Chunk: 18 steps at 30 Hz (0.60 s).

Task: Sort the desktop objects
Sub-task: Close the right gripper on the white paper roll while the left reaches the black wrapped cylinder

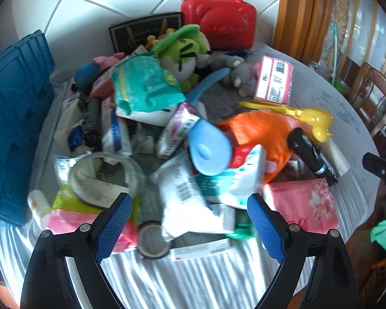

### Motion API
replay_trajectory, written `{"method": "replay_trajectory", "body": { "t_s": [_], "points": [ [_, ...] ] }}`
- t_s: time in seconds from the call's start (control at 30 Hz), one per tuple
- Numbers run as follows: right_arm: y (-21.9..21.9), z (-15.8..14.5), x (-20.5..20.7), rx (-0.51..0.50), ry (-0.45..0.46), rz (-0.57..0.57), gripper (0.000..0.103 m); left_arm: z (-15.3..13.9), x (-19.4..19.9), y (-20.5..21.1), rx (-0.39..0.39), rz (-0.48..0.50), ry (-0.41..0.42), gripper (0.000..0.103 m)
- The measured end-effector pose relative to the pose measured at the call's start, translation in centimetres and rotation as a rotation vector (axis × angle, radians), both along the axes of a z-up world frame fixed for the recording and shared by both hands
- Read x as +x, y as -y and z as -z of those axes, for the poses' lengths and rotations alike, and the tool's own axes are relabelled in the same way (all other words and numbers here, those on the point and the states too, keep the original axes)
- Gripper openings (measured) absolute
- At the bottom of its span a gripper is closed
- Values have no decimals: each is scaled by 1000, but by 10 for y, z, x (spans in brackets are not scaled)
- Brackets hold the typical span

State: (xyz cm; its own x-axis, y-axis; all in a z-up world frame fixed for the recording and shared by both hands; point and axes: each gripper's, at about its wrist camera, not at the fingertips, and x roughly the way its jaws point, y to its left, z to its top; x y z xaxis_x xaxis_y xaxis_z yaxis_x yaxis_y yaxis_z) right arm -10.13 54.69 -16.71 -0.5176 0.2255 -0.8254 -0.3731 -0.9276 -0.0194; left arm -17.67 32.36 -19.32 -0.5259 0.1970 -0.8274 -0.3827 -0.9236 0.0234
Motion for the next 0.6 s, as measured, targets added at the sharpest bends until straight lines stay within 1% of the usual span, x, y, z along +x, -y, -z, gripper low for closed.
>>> {"method": "replay_trajectory", "body": {
  "t_s": [0.23,0.33,0.47,0.53,0.6],
  "points": [
    [-60,27,-21,-10,40,-126,103,3,12,-60,32,-117,-3,92],
    [-82,35,-25,-37,48,-177,103,5,17,-83,23,-166,-2,92],
    [-96,51,-36,-74,96,-234,103,9,25,-103,-8,-203,9,91],
    [-98,58,-42,-86,114,-255,103,11,25,-106,-9,-221,15,91],
    [-98,61,-44,-78,125,-261,103,12,24,-109,8,-238,21,91]
  ]
}}
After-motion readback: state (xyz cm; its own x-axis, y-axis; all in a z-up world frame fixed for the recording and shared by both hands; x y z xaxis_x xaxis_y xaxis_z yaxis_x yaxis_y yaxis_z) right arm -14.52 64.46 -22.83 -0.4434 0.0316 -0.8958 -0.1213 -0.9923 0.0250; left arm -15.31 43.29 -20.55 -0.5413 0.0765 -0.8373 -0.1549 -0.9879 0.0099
